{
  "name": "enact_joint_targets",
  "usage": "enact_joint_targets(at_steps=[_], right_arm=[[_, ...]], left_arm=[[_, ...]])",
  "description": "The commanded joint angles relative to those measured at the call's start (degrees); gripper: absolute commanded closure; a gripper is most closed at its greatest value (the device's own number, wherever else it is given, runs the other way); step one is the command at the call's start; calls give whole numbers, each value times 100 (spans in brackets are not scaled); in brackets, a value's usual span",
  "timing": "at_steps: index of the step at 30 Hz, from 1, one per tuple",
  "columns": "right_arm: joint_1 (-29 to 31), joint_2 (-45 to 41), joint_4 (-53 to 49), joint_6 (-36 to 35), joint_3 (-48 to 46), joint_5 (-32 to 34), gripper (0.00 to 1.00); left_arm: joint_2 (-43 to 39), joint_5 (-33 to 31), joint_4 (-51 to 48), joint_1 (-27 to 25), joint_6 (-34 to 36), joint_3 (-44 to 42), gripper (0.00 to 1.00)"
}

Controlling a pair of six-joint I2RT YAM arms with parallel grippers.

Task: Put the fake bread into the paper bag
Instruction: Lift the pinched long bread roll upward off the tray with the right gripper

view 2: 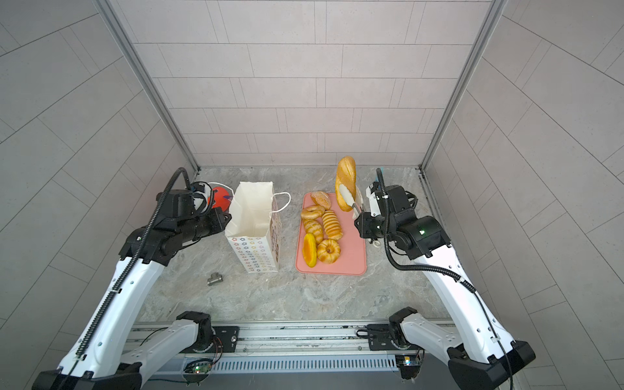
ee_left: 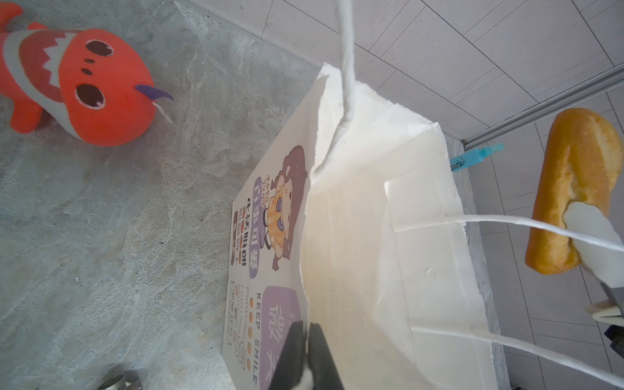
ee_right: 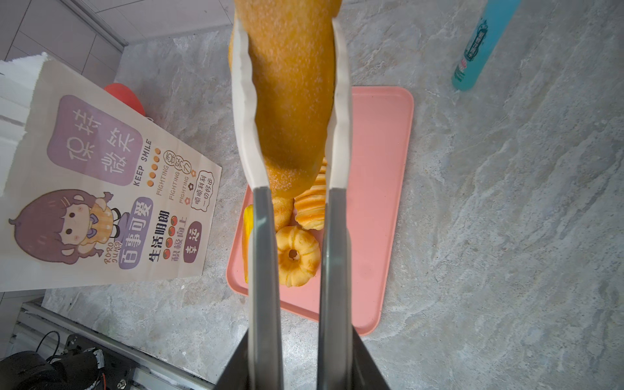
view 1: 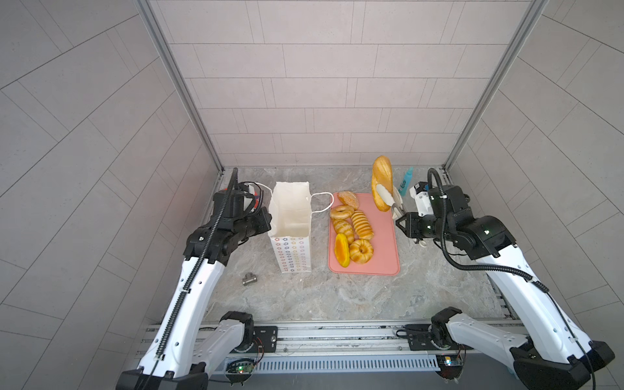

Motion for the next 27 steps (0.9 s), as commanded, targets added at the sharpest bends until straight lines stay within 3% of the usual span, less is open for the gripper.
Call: enact_joint_targets(at_steps=[1, 27], right_arm=[[-25, 6, 125, -84, 348, 2, 66], [-16, 81, 272, 57, 1201, -739, 66]], left_arm=[[-95, -7, -88, -15, -6, 98, 92], [-146, -15, -120, -19, -24, 133, 92]])
